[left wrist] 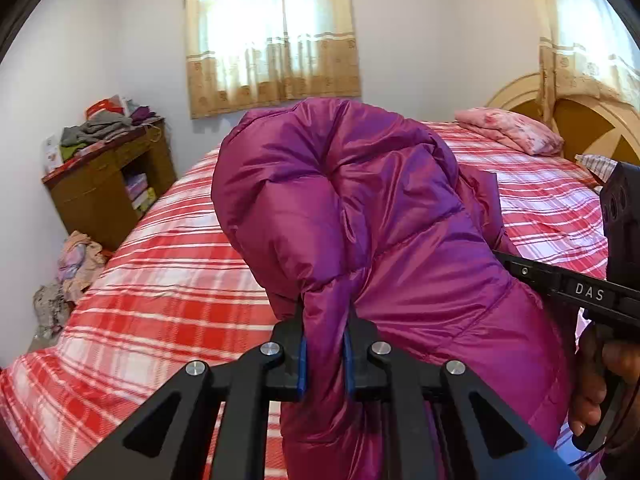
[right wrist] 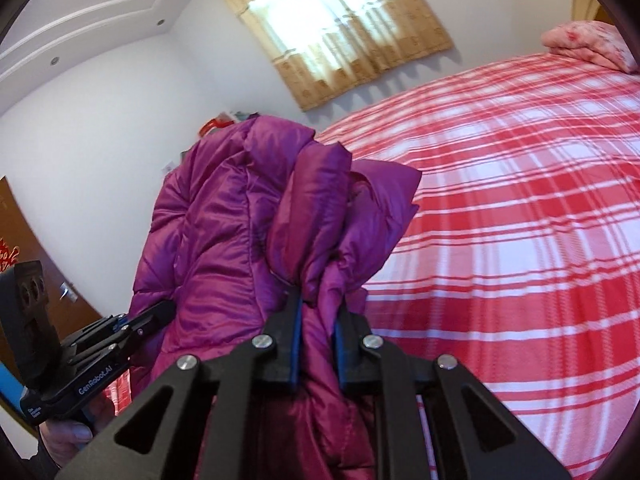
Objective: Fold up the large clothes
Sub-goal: 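Lift the jacket bundle with both tools and carry it toward the bed's end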
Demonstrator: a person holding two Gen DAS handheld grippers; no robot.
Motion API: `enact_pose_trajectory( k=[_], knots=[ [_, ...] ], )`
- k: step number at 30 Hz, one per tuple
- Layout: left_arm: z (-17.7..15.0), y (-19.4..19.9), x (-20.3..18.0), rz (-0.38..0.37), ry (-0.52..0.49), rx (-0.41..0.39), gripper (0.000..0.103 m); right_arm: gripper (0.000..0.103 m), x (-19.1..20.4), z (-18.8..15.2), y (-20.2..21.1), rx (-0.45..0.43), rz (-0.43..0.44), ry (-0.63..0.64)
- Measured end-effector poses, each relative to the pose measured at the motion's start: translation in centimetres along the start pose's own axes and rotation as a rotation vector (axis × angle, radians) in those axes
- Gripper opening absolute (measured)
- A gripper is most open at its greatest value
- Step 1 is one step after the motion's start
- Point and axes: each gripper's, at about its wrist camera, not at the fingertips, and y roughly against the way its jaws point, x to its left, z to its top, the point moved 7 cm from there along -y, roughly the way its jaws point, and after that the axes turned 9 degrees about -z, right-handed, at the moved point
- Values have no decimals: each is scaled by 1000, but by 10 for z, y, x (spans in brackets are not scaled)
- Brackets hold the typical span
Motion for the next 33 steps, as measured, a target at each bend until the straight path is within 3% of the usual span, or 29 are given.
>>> enact_pose_trajectory(
  k=[18, 33],
  knots=[
    [-36, 41, 112, 111, 129, -13, 10, 16, 101, -4, -68, 73, 109, 143],
    [-66, 37, 147, 138, 174, 26, 10, 16, 125, -25, -108, 154, 112, 199]
  ],
)
